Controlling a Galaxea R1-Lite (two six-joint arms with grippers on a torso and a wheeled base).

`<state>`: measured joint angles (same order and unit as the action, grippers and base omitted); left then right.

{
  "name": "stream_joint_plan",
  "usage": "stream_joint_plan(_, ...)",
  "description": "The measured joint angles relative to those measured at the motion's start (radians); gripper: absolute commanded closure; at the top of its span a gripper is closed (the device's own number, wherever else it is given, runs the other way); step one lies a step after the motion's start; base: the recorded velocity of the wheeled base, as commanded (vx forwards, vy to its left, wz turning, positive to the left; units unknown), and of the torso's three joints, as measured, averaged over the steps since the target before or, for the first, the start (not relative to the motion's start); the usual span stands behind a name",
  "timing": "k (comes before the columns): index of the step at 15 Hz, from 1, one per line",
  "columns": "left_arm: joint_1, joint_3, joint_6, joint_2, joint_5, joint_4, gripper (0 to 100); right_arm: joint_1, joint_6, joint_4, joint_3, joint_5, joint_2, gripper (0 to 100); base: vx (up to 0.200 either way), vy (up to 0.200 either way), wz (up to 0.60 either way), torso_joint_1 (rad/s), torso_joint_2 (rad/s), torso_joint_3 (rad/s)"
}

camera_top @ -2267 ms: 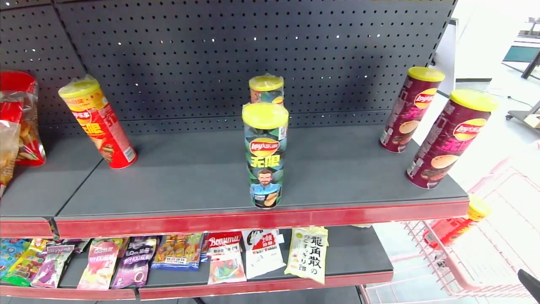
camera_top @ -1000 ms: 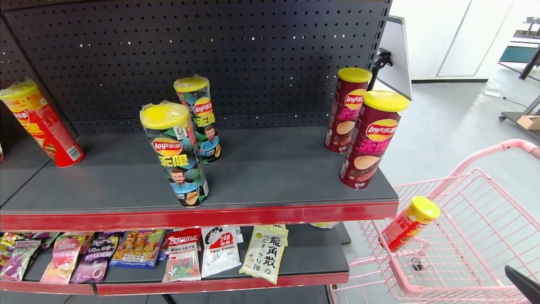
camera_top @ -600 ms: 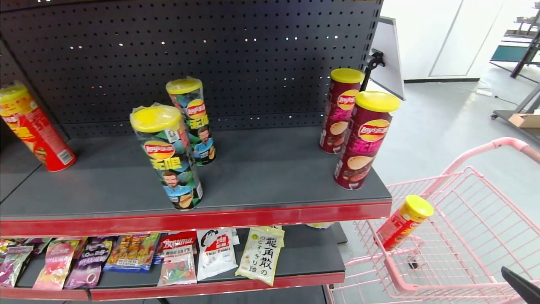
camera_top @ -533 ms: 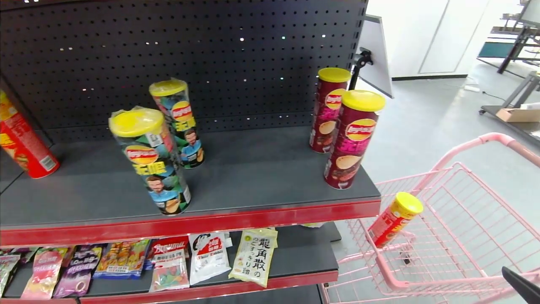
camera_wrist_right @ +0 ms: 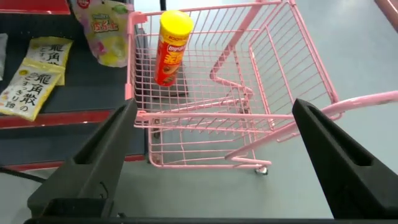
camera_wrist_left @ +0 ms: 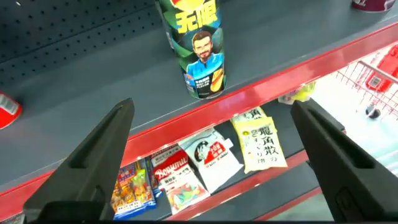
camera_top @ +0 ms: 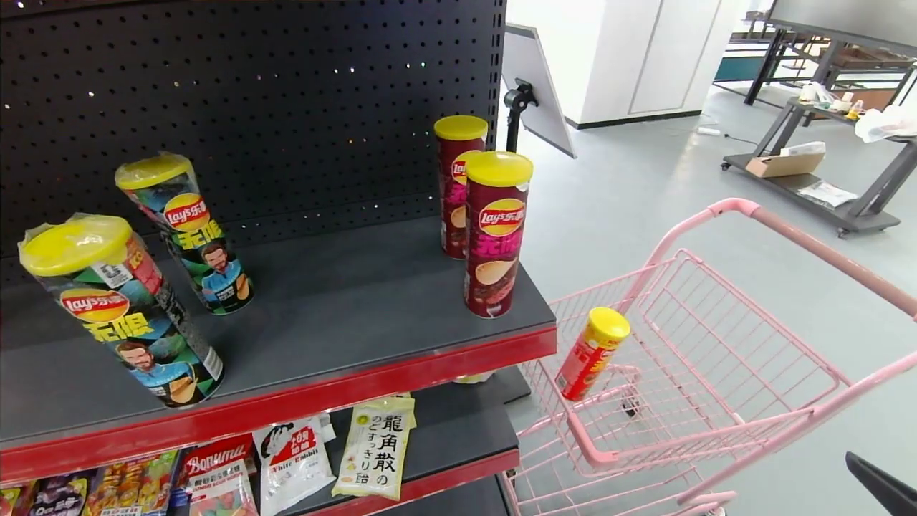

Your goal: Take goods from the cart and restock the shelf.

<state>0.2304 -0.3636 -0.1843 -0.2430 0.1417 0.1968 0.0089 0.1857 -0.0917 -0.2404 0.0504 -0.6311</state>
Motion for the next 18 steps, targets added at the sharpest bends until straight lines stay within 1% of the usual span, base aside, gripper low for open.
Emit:
stream_joint_plan(1, 0.000, 0.000, 0.000, 0.000, -0.001, -0.001, 0, 0.000, 0.000, 0.001, 0.000, 0.000, -0.005, 0, 0.000, 0.000, 0.00, 0.000, 0.00, 0.000)
stream_joint_plan(3, 0.000, 0.000, 0.000, 0.001, 0.000, -0.001, 0, 0.000, 0.000, 0.000, -0.001, -0.002, -0.013, 0, 0.000, 0.000, 0.60, -0.044, 0.11, 0.073)
stream_joint_plan(10, 0.001, 0.000, 0.000, 0.005, 0.001, -0.001, 0, -0.001, 0.000, 0.002, 0.001, -0.002, -0.025, 0, 0.000, 0.000, 0.60, -0.139, 0.35, 0.211)
stream_joint_plan(12, 0.000, 0.000, 0.000, 0.006, 0.001, -0.001, 0, -0.001, 0.000, 0.004, 0.004, -0.003, -0.025, 0, 0.000, 0.000, 0.00, -0.098, 0.30, 0.181)
stream_joint_plan(16, -0.001, 0.000, 0.001, 0.007, 0.001, -0.002, 0, -0.001, 0.000, 0.003, 0.004, -0.004, -0.024, 0, 0.000, 0.000, 0.00, -0.007, 0.02, 0.014)
stream_joint_plan(18, 0.000, 0.000, 0.003, 0.007, 0.002, -0.002, 0, -0.002, -0.001, 0.004, 0.004, -0.004, -0.024, 0, 0.000, 0.000, -0.60, 0.002, 0.00, 0.009)
